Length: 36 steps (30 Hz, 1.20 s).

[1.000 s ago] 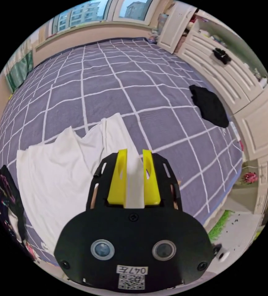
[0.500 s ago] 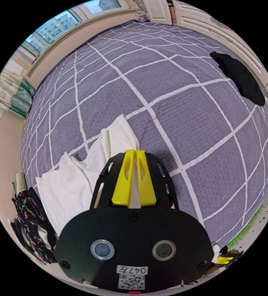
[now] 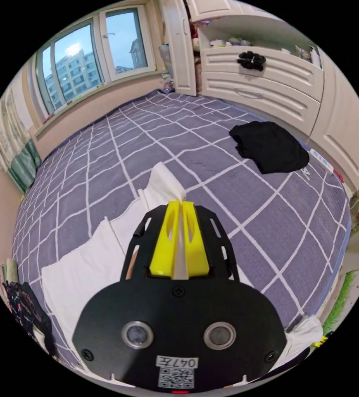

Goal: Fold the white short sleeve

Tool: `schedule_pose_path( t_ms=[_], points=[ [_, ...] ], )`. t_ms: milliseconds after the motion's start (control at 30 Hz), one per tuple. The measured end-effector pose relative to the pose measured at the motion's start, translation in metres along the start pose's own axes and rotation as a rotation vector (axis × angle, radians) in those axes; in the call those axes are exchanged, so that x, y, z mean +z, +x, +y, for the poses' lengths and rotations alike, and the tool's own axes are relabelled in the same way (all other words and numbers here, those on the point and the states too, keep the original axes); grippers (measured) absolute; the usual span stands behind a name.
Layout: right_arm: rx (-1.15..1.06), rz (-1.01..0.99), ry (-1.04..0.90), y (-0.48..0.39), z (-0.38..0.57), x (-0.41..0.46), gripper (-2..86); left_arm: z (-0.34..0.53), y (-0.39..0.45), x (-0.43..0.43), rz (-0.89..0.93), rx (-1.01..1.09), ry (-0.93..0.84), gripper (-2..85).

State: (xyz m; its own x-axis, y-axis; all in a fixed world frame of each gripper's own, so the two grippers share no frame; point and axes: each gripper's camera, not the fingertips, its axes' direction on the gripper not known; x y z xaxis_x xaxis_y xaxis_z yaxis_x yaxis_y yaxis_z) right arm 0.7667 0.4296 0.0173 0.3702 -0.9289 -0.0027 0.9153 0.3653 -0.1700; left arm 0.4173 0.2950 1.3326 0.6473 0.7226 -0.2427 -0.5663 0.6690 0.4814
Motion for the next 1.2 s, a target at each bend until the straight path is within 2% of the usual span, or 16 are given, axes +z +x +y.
schedule_pose_path(
  t_ms=[167, 300, 367, 433, 467, 533, 567, 667, 767, 867, 967, 1033, 1067, 1133, 1200],
  points=[
    [0.043, -0.052, -0.175, 0.015, 0.010, 0.019, 2.0, 0.026, 0.019, 0.037, 0.037, -0.041, -0.132, 14.5],
    [0.099, -0.062, -0.228, 0.021, 0.021, 0.026, 10.0, 0.038, -0.015, -0.013, 0.039, -0.111, -0.092, 15.9],
    [0.148, -0.033, -0.173, 0.025, 0.024, 0.009, 10.8, 0.055, -0.042, -0.090, 0.067, -0.092, 0.013, 14.3],
    [0.217, 0.085, -0.018, 0.019, 0.029, -0.032, 9.1, 0.082, -0.065, -0.160, 0.096, -0.041, 0.083, 12.9],
    [0.226, 0.120, 0.042, 0.014, 0.031, -0.046, 8.0, 0.106, -0.082, -0.206, 0.084, 0.013, 0.114, 12.0],
    [0.198, 0.228, 0.279, -0.028, 0.040, -0.094, 4.1, 0.148, -0.114, -0.272, 0.021, 0.078, 0.129, 10.5],
    [0.177, 0.253, 0.320, -0.043, 0.040, -0.101, 3.4, 0.181, -0.142, -0.313, -0.026, 0.094, 0.128, 9.7],
    [0.054, 0.311, 0.309, -0.115, 0.017, -0.095, 3.2, 0.276, -0.225, -0.406, -0.072, 0.012, 0.078, 8.6],
    [-0.084, 0.238, 0.196, -0.188, -0.024, -0.053, 4.6, 0.383, -0.301, -0.473, -0.054, -0.135, -0.004, 8.2],
    [-0.228, 0.164, 0.123, -0.282, -0.065, -0.015, 4.8, 0.483, -0.342, -0.500, -0.100, -0.215, -0.131, 9.2],
    [-0.377, 0.080, 0.182, -0.399, -0.105, 0.000, 3.5, 0.560, -0.367, -0.504, -0.119, -0.285, -0.215, 12.0],
    [-0.498, -0.107, 0.226, -0.498, -0.145, 0.008, 2.0, 0.599, -0.382, -0.504, -0.031, -0.365, -0.220, 13.1],
    [-0.535, -0.161, 0.227, -0.524, -0.157, 0.011, 1.8, 0.621, -0.390, -0.506, 0.040, -0.415, -0.205, 13.4],
    [-0.686, -0.367, 0.192, -0.636, -0.208, 0.034, 1.4, 0.648, -0.397, -0.516, 0.117, -0.464, -0.171, 13.5],
    [-0.781, -0.453, 0.187, -0.721, -0.244, 0.059, 1.5, 0.668, -0.401, -0.531, 0.146, -0.486, -0.129, 13.4]
  ],
)
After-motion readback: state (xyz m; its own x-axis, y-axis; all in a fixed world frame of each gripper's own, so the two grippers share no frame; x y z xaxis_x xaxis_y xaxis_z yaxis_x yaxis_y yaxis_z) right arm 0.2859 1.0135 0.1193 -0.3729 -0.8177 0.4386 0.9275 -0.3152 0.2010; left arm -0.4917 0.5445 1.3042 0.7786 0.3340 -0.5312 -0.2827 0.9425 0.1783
